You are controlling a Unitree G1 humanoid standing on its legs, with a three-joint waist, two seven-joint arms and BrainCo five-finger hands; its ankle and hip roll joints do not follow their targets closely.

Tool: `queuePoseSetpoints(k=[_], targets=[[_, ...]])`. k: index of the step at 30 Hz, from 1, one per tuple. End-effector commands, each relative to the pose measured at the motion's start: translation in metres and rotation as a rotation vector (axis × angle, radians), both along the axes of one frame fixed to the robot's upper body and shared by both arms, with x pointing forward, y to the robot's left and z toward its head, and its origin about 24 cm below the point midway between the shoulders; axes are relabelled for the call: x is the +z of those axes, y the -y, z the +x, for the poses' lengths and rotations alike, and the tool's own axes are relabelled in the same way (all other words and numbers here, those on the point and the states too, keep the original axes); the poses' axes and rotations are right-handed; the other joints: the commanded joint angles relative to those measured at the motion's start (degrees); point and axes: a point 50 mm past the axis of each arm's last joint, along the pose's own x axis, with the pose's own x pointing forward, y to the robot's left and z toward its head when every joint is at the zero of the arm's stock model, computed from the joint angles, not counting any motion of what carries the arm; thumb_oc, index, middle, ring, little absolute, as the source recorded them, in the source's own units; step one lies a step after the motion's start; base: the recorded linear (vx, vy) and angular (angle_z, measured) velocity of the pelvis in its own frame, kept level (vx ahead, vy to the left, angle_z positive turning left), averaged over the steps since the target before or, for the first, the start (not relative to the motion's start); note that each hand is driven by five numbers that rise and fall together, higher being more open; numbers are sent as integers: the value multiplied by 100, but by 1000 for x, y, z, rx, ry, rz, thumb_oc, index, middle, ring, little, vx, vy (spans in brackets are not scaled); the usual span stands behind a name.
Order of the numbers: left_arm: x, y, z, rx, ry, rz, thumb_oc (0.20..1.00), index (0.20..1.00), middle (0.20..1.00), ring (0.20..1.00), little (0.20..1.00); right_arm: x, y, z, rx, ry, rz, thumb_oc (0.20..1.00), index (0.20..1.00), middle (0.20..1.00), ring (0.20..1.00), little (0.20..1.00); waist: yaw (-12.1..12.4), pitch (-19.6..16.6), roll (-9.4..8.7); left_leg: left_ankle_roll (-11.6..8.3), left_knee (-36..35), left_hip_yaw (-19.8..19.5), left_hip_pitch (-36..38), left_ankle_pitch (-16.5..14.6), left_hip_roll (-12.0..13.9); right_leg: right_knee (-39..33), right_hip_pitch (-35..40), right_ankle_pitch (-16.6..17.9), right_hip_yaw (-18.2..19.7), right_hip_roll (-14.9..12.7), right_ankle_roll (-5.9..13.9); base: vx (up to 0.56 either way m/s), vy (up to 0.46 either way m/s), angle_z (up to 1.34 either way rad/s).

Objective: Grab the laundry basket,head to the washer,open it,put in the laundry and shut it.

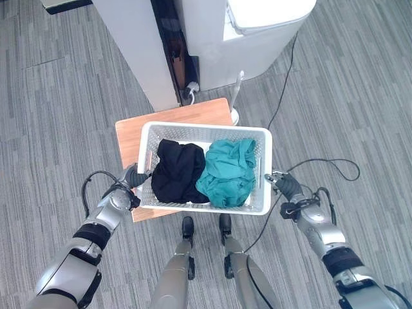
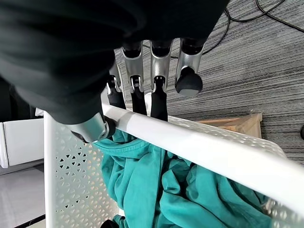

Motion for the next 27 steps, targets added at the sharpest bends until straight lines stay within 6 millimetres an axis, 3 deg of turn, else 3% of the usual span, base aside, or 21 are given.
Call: queuePoseSetpoints(k=[1, 16, 19, 27], targets=[[4, 14, 0, -87, 55, 37, 200, 200, 200, 200, 200, 23, -9, -3, 41, 162, 54, 200, 200, 200, 200, 200, 27, -450, -98, -100, 819, -469, -299, -814, 190, 389, -118, -456, -25, -614, 427, 0, 0, 0], [-9, 55, -25, -272, 41, -76, 200, 200, 200, 200, 200, -1, 10, -28, -25, 77, 74, 200, 200, 200, 200, 200, 39, -707, -3, -93, 633, -437, 356, -894, 161, 510, 417, -674, -45, -628, 425, 33, -8, 0], [-20, 73, -35, -334, -13, -167, 200, 200, 200, 200, 200, -6, 20, -37, -52, 52, 67, 200, 200, 200, 200, 200, 5, -790, -14, -98, 527, -417, 749, -917, 157, 504, 791, -753, -95, -617, 437, 71, -38, 2], [-33, 90, -45, -358, -82, -308, 200, 200, 200, 200, 200, -25, 47, -60, -139, -37, 24, 200, 200, 200, 200, 200, -41, -1096, -28, -91, 313, -438, 1624, -922, 203, 446, 1595, -911, -231, -562, 438, 57, -49, 7]])
